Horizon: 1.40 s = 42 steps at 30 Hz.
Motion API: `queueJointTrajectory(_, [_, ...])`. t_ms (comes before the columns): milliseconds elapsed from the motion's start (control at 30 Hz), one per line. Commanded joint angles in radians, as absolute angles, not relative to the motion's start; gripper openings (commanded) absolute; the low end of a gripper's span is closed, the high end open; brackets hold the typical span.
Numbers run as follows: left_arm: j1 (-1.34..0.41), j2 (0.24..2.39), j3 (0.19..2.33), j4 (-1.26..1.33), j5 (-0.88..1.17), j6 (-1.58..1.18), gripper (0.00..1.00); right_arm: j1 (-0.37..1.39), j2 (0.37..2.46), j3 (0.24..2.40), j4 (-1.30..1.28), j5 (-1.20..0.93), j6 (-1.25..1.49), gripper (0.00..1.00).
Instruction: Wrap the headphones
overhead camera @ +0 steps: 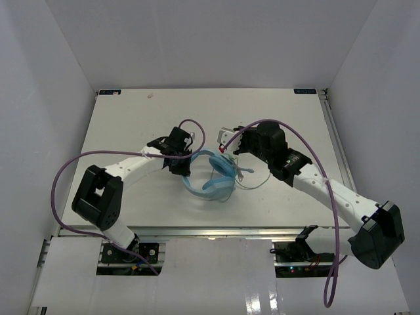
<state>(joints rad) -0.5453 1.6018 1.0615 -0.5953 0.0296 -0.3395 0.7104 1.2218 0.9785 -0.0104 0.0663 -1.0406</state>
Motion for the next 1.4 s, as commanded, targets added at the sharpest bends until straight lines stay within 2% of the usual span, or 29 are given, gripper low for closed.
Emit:
queueJointTrajectory(0, [-0.548,1.498,1.042,-0.537,0.125,-0.317,0.00,0.634,1.237,1.078,-0.046,-0.145,-0.879,0.33])
queueJointTrajectory(167, [-0.548,1.476,1.008,-0.528,0.136,-0.318,0.00,0.366,1.298,1.168,-0.190,-0.540,-0.755,0.59])
queueJointTrajectory(267, [-0.548,1.461,0.989,-0.515,0.152,-0.321,0.00,0.233,1.341,1.158,-0.296,-0.748,-0.773,0.70])
queueJointTrajectory(367, [-0.548,1.444,0.970,-0.500,0.164,-0.327,0.00,0.188,1.390,1.123,-0.407,-0.923,-0.849,0.80])
queueJointTrajectory(500, [-0.548,1.414,0.943,-0.476,0.184,-0.351,0.00,0.188,1.446,1.101,-0.577,-1.020,-0.960,0.92])
queueJointTrajectory(700, [-0.546,1.371,0.910,-0.440,0.195,-0.385,0.00,0.237,1.495,1.036,-0.688,-0.940,-1.054,0.95])
queueJointTrajectory(1000, [-0.546,1.345,0.868,-0.388,0.202,-0.425,0.00,0.353,1.460,0.829,-0.446,-0.787,-0.883,0.95])
queueJointTrajectory(1367, [-0.546,1.294,0.835,-0.361,0.207,-0.440,0.00,0.382,1.529,0.825,-0.392,-0.693,-0.948,0.91])
